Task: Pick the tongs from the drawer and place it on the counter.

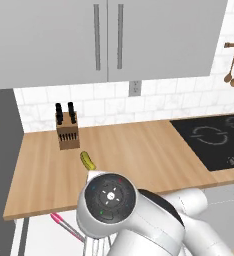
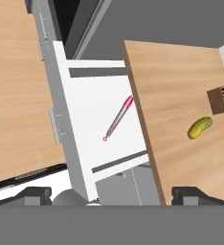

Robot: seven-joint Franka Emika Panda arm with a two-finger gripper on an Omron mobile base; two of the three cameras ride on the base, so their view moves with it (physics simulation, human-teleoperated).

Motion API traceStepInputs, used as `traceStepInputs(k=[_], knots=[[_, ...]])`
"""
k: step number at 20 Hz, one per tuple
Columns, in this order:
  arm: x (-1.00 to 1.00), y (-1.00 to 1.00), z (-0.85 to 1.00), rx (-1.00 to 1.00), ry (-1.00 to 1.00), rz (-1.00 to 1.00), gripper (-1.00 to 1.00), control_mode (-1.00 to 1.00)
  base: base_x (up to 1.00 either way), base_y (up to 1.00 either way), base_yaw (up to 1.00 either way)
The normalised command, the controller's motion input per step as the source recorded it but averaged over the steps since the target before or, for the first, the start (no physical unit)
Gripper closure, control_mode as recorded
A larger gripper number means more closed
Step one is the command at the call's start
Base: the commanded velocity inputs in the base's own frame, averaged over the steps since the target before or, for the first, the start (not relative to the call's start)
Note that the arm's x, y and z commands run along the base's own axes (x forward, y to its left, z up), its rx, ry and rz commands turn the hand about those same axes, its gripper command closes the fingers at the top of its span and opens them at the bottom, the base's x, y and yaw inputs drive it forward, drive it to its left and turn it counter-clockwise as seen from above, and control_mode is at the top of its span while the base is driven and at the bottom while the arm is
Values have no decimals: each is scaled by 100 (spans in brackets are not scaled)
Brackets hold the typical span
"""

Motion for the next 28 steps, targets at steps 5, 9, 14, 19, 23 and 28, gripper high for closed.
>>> traceStepInputs(k=[5,9,14,19,23,28], knots=[[0,4,-51,0,1,3,-100,-100,0,0,0],[0,12,-63,-3,0,1,-100,-100,0,0,0],[5,47,-17,-13,4,0,-100,-100,0,0,0],[0,15,0,-6,3,0,-100,-100,0,0,0],[0,14,-2,-5,2,0,-100,-100,0,0,0],[0,8,-7,-5,4,0,-100,-100,0,0,0]])
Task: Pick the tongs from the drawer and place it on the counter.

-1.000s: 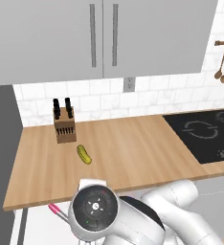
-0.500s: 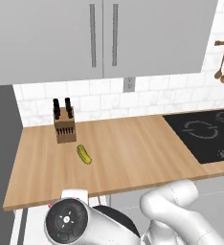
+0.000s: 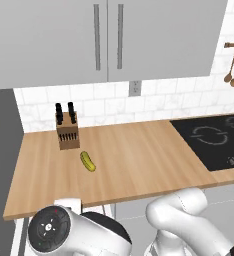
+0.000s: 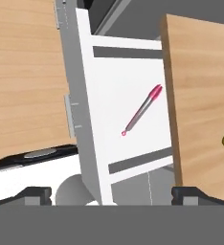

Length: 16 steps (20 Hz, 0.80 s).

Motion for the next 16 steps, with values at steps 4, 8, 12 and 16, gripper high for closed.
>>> traceStepInputs(k=[4,8,12,16], knots=[[0,6,-13,-4,5,0,-100,-100,0,0,0],[8,1,-46,-3,8,0,-100,-100,0,0,0],[32,-3,-58,0,18,-2,-100,-100,0,0,0],[25,0,-36,0,23,-1,-100,-100,0,0,0]])
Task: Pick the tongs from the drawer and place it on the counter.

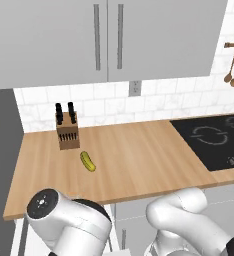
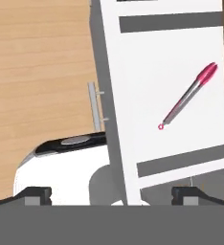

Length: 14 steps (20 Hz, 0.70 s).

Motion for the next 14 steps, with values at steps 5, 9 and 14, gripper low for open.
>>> traceStepInputs(k=[5,9,14], knots=[[1,-14,-58,0,35,0,-100,-100,0,0,0],[27,-4,-46,0,24,3,-100,-100,0,0,0],[45,-1,-40,-2,11,13,-100,-100,0,0,0]])
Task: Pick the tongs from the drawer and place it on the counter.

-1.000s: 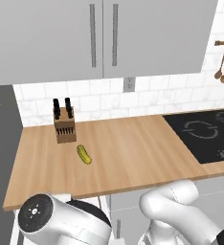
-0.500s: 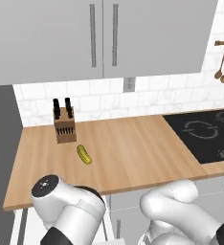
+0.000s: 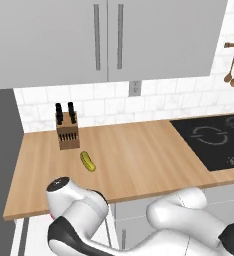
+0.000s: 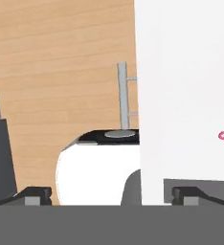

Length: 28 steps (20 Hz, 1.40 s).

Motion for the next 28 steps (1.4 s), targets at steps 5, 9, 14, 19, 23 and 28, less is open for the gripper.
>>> traceStepInputs(k=[5,9,14,19,23,28], knots=[[37,0,-42,-9,16,11,-100,-100,0,0,0],[19,0,-44,-7,13,10,-100,-100,0,0,0],[2,0,-45,-7,17,12,-100,-100,0,0,0],[-29,0,-38,-6,21,13,-100,-100,0,0,0],[-66,0,-34,-5,21,12,-100,-100,0,0,0],[-87,0,-30,-3,18,13,-100,-100,0,0,0]])
